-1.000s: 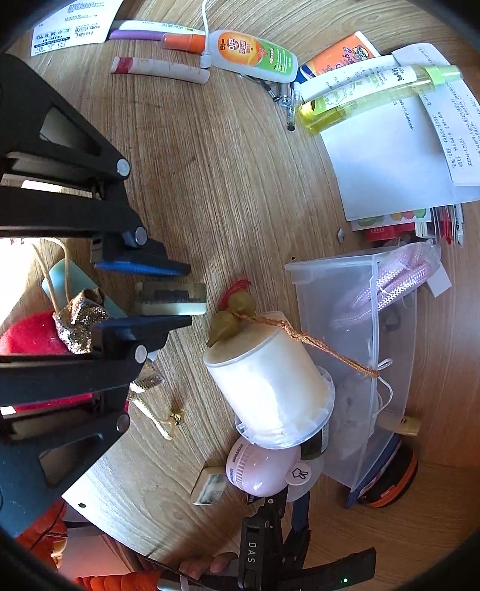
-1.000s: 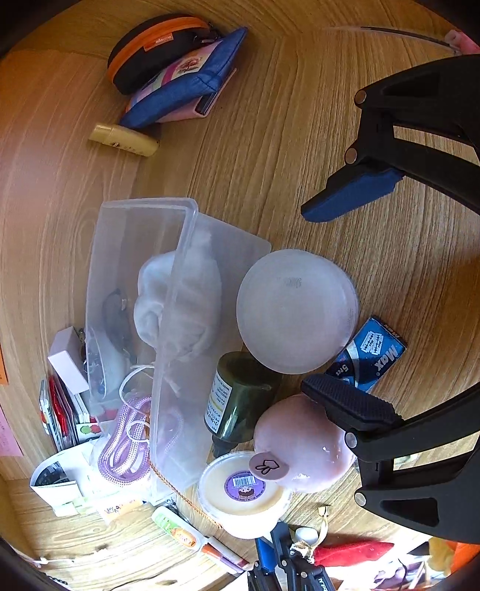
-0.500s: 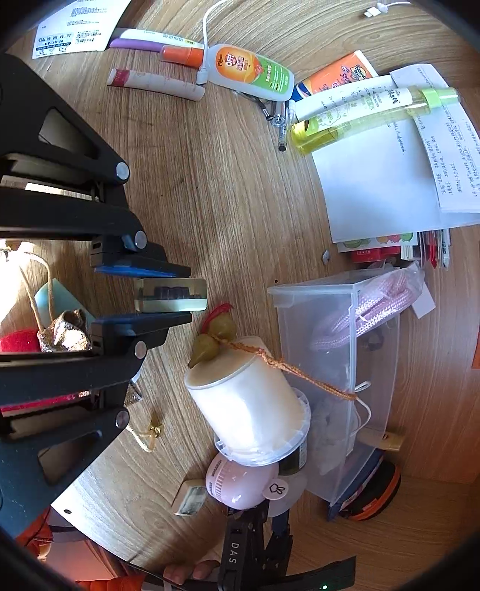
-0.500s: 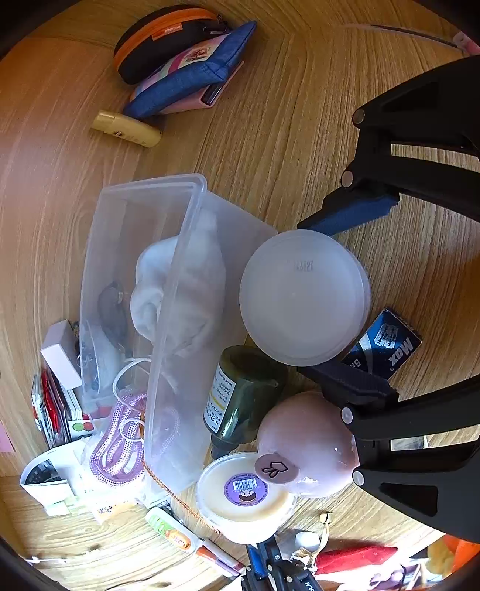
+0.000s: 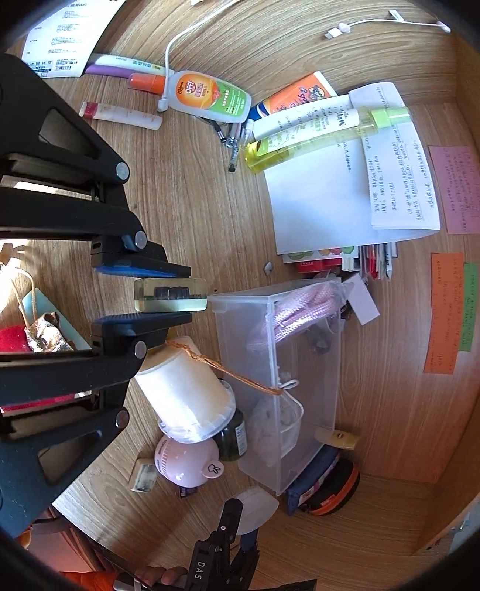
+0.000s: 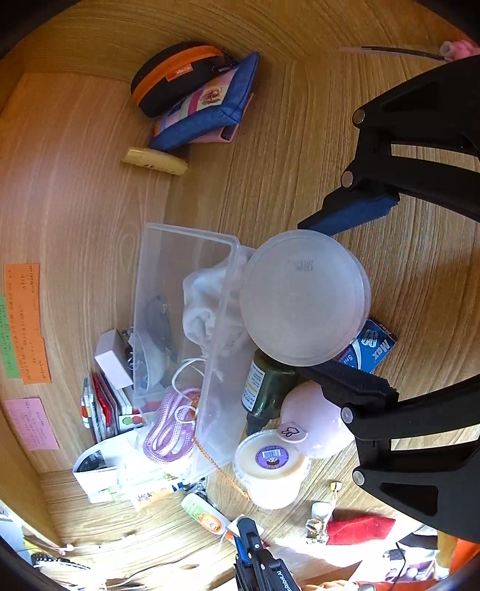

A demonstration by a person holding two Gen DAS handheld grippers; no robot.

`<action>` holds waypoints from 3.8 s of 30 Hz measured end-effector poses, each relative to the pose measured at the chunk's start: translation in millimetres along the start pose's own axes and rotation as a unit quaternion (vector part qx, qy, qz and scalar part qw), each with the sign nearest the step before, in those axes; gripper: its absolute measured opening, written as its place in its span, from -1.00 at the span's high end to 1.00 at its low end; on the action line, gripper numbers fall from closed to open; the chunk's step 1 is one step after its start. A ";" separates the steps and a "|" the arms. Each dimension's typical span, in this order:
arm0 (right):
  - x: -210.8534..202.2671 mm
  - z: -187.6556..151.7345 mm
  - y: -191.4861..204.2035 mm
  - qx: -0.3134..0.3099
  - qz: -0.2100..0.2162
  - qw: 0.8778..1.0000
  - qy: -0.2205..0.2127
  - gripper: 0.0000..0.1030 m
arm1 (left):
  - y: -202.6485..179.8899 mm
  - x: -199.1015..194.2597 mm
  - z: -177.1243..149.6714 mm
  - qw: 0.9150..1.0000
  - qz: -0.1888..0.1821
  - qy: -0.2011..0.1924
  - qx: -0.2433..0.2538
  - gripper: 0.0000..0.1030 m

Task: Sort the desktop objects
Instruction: 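Carry both held items over the clear box and lower them inside, then open both grippers to release the items into the box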

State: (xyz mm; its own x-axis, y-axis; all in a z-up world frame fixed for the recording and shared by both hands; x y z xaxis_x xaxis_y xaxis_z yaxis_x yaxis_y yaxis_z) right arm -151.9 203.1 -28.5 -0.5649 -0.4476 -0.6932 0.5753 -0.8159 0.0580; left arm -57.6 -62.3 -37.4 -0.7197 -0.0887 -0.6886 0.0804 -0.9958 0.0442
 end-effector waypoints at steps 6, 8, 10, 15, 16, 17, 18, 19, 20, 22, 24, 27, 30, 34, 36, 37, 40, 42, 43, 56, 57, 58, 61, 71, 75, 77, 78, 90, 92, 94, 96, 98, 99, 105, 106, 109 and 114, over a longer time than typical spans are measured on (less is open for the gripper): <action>-7.8 16.9 3.4 -0.001 0.003 1.000 -0.025 -0.21 | -6.1 -1.0 26.7 1.000 -0.012 -0.018 0.004 0.70; -8.8 20.1 4.1 -0.001 0.003 1.000 -0.029 -0.21 | -8.6 -1.4 35.3 1.000 -0.016 -0.025 0.006 0.70; -8.8 23.2 4.1 0.001 0.004 1.000 -0.031 -0.22 | -12.0 -2.0 42.6 0.999 -0.022 -0.031 0.010 0.70; -7.5 32.7 2.5 0.005 0.008 0.999 -0.036 -0.21 | -21.5 -1.8 58.0 0.998 -0.037 -0.043 0.015 0.70; -7.4 34.9 2.2 0.006 0.009 0.999 -0.037 -0.21 | -23.3 -1.0 60.8 0.998 -0.042 -0.044 0.016 0.70; -7.0 37.4 1.9 0.006 0.011 0.999 -0.039 -0.21 | -24.7 0.0 64.0 0.998 -0.045 -0.045 0.015 0.70; -6.8 40.1 1.9 0.006 0.014 0.999 -0.041 -0.21 | -27.0 1.0 67.0 0.998 -0.049 -0.045 0.015 0.70; -6.5 42.7 1.9 0.008 0.015 0.999 -0.043 -0.22 | -28.9 2.7 70.3 0.997 -0.052 -0.046 0.015 0.70; -5.8 45.7 1.9 0.008 0.018 0.999 -0.044 -0.21 | -30.2 3.9 73.4 0.997 -0.055 -0.047 0.015 0.70; -4.6 51.6 1.4 0.013 0.024 0.998 -0.048 -0.21 | -33.3 7.2 79.7 0.997 -0.063 -0.047 0.014 0.70; -1.8 57.2 -0.5 0.021 0.039 0.998 -0.049 -0.21 | -36.4 11.6 85.9 0.996 -0.072 -0.045 0.013 0.70; 4.1 64.4 0.0 0.028 0.046 0.997 -0.049 -0.22 | -41.7 21.1 94.9 0.996 -0.079 -0.038 0.012 0.70; 11.4 71.7 -0.2 0.035 0.054 0.997 -0.045 -0.21 | -46.3 30.1 102.9 0.996 -0.085 -0.033 0.011 0.70; 19.6 82.0 1.0 0.037 0.052 0.997 -0.045 -0.22 | -52.0 42.2 111.9 0.995 -0.092 -0.025 0.014 0.70; 23.7 87.3 1.0 0.039 0.053 0.997 -0.043 -0.22 | -54.3 49.1 115.5 0.996 -0.091 -0.020 0.015 0.70; 25.8 90.0 1.3 0.039 0.053 0.997 -0.043 -0.21 | -55.2 52.2 116.9 0.996 -0.091 -0.018 0.015 0.70; 32.7 98.3 2.1 0.038 0.050 0.997 -0.040 -0.22 | -55.9 63.8 120.7 0.995 -0.094 -0.006 0.012 0.70; 37.7 103.3 2.6 0.037 0.050 0.997 -0.039 -0.22 | -56.9 71.7 122.7 0.996 -0.091 0.000 0.013 0.70; 40.8 105.3 3.2 0.036 0.050 0.997 -0.037 -0.22 | -57.4 75.5 123.2 0.996 -0.090 0.004 0.013 0.70; 95.7 96.1 -2.5 0.044 0.052 0.997 0.023 -0.22 | -68.8 117.0 119.9 0.994 -0.099 0.046 0.027 0.70; 97.3 95.0 -2.4 0.042 0.048 0.998 0.025 -0.22 | -71.0 119.6 119.0 0.994 -0.096 0.047 0.031 0.70; 98.4 94.1 -1.7 0.038 0.043 0.998 0.026 -0.22 | -73.6 121.5 118.5 0.994 -0.092 0.047 0.036 0.70; 100.9 91.9 1.3 0.027 0.032 0.999 0.027 -0.22 | -78.6 127.3 115.3 0.993 -0.094 0.057 0.046 0.70; 106.5 88.0 10.4 -0.001 0.005 1.000 0.028 -0.22 | -79.3 131.6 111.8 0.991 -0.103 0.070 0.051 0.70; 105.3 87.7 9.9 0.001 0.005 1.000 0.025 -0.22 | -79.0 132.1 112.1 0.991 -0.102 0.069 0.050 0.70; 105.2 87.7 9.9 0.002 0.005 1.000 0.024 -0.22 | -78.4 131.8 112.5 0.991 -0.102 0.068 0.050 0.70; 104.6 88.0 9.8 0.002 0.005 1.000 0.022 -0.22 | -77.8 131.4 112.6 0.991 -0.103 0.068 0.050 0.70; 89.7 94.5 5.9 0.019 0.015 1.000 -0.002 -0.49 | -61.7 107.1 121.5 0.992 -0.115 0.038 0.034 0.32; 86.0 95.9 6.6 0.020 0.018 1.000 -0.004 -0.51 | -59.1 98.4 123.1 0.993 -0.110 0.027 0.036 0.20; 80.2 97.2 8.7 0.018 0.019 1.000 -0.010 -0.51 | -58.6 87.0 125.0 0.994 -0.103 0.011 0.039 0.04; 73.6 98.8 12.6 0.013 0.014 1.000 -0.019 -0.51 | -57.3 75.1 126.5 0.994 -0.098 -0.005 0.041 -0.04; 66.8 100.1 15.6 0.013 0.015 0.999 -0.026 -0.51 | -55.8 64.4 127.2 0.994 -0.094 -0.018 0.043 -0.12; 64.0 100.3 16.7 0.015 0.018 0.999 -0.029 -0.52 | -54.2 59.5 127.1 0.995 -0.092 -0.023 0.043 -0.21; 41.5 93.0 19.7 0.031 0.027 0.998 -0.047 -0.56 | -45.5 39.4 117.6 0.994 -0.092 -0.039 0.042 -0.48; 38.0 91.9 22.2 0.025 0.019 0.998 -0.049 -0.56 | -43.9 37.7 114.6 0.994 -0.089 -0.038 0.042 -0.48; 26.0 87.1 27.9 0.007 0.009 0.999 -0.050 -0.57 | -37.3 32.7 104.3 0.995 -0.085 -0.030 0.039 -0.48; 11.4 73.9 37.5 -0.011 0.001 0.999 -0.053 -0.57 | -24.4 27.7 85.3 0.997 -0.072 -0.013 0.024 -0.65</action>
State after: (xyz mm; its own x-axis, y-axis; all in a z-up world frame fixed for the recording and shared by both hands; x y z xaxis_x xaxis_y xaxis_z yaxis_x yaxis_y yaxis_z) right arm -180.4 140.3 18.8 -0.6225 -0.4857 -0.6137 0.5883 -0.8075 0.0423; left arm -138.3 -42.5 4.2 -0.7395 0.0563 -0.6708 -0.0581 -0.9981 -0.0197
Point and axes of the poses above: each gripper's, at about its wrist camera, not at the fingertips, and x roughly the way its jaws point, y to its left, z to its top, the point moved 2 cm from there along x, roughly the way its jaws point, and after that the axes turned 4 degrees about z, right-handed, at the moved point
